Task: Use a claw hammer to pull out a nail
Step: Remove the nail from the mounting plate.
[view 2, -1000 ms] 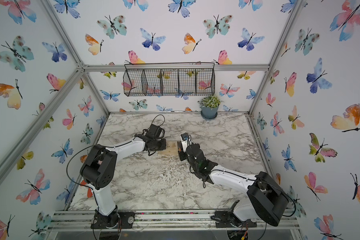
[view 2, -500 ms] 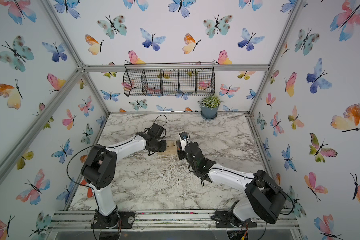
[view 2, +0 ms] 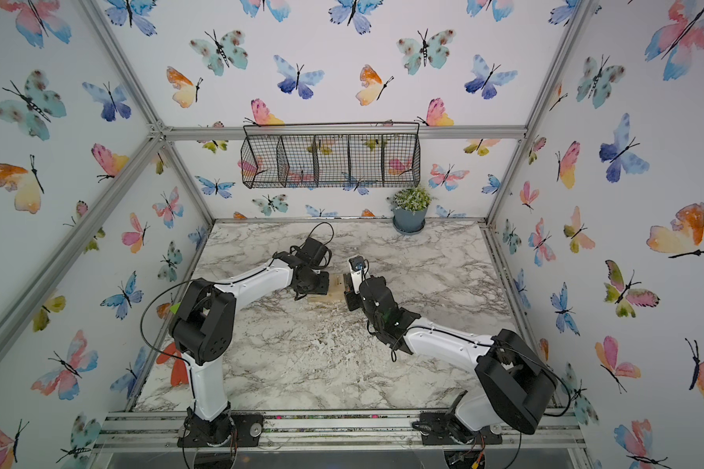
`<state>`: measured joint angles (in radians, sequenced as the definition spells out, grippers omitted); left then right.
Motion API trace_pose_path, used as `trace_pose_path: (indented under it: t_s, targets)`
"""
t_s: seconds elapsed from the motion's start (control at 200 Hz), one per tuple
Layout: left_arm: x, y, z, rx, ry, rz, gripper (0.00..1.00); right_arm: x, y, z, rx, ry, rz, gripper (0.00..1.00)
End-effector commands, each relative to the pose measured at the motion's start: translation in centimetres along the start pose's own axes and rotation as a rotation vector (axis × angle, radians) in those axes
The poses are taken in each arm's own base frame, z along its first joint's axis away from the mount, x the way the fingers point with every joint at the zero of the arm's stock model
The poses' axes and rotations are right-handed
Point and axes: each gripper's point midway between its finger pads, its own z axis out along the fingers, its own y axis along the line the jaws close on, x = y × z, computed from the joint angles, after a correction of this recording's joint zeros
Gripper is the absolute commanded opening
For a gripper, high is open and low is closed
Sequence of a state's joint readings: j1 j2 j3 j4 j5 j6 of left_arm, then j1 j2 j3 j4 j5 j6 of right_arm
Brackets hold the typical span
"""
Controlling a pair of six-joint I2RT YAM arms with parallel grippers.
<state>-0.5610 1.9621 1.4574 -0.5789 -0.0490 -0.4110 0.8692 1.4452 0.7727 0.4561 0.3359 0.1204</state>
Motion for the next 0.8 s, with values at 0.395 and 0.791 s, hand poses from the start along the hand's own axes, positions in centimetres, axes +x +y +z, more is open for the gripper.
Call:
trace_pose_path:
  t_s: [0.395,0.791]
  targets:
    - [-1.7,0.3,1.7,-0.048,0.001,-0.025,0.51,-0.5,1.8,0.6,-0.07,-0.002,0.002,0.03]
    - [-1.2,1.0,3.9,-0.097,0.037,-0.018,0.46,-0.4,1.8,0.7,-0.068,0.0,0.006,0.03]
